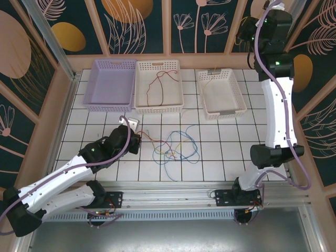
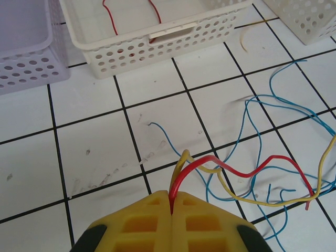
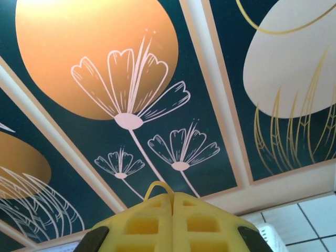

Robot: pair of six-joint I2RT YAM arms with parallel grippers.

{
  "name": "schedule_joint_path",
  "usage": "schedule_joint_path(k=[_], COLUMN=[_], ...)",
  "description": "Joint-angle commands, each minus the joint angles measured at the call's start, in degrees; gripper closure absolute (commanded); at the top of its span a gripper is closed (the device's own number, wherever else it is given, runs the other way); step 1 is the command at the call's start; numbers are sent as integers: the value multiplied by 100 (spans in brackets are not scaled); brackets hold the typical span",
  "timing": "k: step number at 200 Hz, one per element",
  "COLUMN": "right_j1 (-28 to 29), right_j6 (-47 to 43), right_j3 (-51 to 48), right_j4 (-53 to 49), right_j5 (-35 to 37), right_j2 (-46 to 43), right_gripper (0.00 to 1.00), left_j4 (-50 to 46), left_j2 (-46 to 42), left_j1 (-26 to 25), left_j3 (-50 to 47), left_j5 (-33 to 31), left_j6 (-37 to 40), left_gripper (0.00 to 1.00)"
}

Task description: Untangle the cables

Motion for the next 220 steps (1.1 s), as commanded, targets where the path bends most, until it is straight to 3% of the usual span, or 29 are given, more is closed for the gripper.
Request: schedule_joint_path(k=[1, 77, 119, 170, 220], right_j1=[9, 161, -29, -101, -365], right_j6=[215, 695, 500, -25, 111], right_j3=[532, 1179, 1114, 149, 131], right_j4=[194, 783, 756, 666, 697], right_j5=[-311, -1340, -1001, -532, -553], right_j2=[-118, -472, -342, -90, 151], right_gripper=[100, 100, 100, 100, 100], left_j4=[114, 131, 140, 156, 167], left_j2=[39, 149, 174, 154, 154], left_j1=[60, 116, 148, 160, 186], left_j3=[-45, -42, -44, -52, -55], left_j5=[36, 77, 114, 146, 198], left_j6=[94, 103, 103, 104, 137], left_gripper=[100, 100, 100, 100, 100])
